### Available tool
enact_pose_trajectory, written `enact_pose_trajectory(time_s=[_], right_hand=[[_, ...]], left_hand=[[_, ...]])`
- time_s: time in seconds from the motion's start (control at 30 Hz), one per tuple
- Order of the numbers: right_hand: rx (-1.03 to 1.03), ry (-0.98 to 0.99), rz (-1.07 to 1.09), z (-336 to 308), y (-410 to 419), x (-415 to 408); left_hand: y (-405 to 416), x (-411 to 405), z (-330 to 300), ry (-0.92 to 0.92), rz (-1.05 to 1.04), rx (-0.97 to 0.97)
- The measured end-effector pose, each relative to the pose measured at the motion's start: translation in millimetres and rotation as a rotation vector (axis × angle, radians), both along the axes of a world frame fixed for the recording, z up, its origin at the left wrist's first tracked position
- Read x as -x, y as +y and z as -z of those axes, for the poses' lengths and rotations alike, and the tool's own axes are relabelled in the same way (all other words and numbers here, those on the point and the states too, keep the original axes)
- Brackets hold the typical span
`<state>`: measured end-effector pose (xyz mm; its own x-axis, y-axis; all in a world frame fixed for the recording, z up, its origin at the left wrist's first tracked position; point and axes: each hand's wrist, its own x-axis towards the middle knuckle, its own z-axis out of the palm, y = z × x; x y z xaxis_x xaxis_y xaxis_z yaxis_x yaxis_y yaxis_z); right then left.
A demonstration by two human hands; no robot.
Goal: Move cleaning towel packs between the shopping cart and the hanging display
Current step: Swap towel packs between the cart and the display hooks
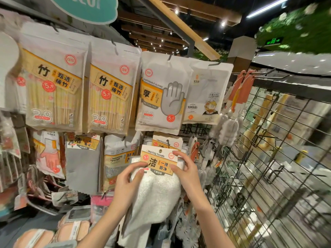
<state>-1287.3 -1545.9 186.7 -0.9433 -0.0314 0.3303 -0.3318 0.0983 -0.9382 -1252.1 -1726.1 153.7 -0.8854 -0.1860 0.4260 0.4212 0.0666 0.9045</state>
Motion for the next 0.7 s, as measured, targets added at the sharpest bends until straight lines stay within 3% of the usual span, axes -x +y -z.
enact_pose_trajectory(time_s=[0.47, 0.7], right_hand=[[-0.112, -0.036, 0.206, 9.5, 14.9, 51.1], [-0.496, -0.015, 0.282, 8.4, 11.1, 78.0]], left_hand=[[15.6, 73.9, 0.3, -0.083, 0.108, 0.161], [15.0, 111.6, -1.8, -0.168, 0.14, 0.286]])
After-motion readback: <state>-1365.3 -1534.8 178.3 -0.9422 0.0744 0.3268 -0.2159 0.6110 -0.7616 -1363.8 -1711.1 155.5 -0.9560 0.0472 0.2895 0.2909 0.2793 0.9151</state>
